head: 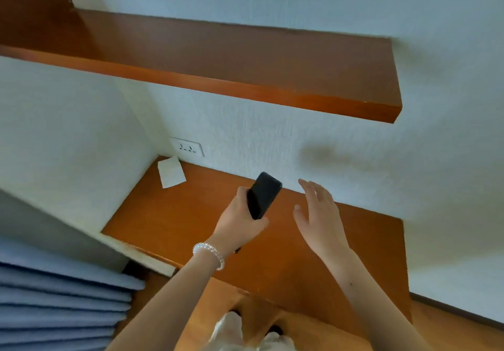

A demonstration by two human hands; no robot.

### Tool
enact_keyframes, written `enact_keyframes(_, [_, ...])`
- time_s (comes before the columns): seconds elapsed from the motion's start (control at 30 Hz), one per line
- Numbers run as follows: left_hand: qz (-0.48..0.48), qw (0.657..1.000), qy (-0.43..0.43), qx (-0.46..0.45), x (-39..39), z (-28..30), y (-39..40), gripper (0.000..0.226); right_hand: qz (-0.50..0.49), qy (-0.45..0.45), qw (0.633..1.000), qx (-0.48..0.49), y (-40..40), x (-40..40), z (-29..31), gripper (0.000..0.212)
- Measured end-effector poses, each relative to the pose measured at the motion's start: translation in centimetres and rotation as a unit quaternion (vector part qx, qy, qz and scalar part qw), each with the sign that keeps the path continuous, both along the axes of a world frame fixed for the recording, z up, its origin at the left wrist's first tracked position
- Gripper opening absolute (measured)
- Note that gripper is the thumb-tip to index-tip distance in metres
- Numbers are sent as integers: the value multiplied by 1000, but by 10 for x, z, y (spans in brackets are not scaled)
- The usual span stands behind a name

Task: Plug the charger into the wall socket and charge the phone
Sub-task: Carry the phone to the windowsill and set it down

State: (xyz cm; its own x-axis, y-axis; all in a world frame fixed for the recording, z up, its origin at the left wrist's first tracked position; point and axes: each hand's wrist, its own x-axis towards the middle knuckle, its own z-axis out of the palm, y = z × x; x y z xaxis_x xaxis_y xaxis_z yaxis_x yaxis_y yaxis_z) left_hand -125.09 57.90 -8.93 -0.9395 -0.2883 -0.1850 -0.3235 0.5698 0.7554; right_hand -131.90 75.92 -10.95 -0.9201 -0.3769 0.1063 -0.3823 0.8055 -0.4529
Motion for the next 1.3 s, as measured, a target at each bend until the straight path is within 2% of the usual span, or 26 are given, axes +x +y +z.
enact_keyframes(0.07, [-6,980,56,-192,15,-4,-13,55,38,11,999,12,-10,2,2,53])
enact_keyframes(0.13, [-30,942,78,-324,31,-9,-27,57,74,27,996,33,-24,6,6,53])
enact_keyframes(0.27, [-37,907,53,-416,64,-13,-54,56,152,67,983,78,-57,18,13,54])
enact_keyframes(0.53, [56,910,22,-410,148,-8,-110,52,270,79,956,86,-135,65,20,58])
enact_keyframes(0.83, [214,896,-27,-388,290,3,-187,54,388,71,916,70,-252,169,26,60])
enact_keyframes(1.07, [333,865,-75,-367,417,2,-229,55,501,78,860,57,-343,275,25,60])
enact_keyframes(1.3, [454,814,-128,-340,509,-4,-246,48,620,78,780,40,-417,362,21,58])
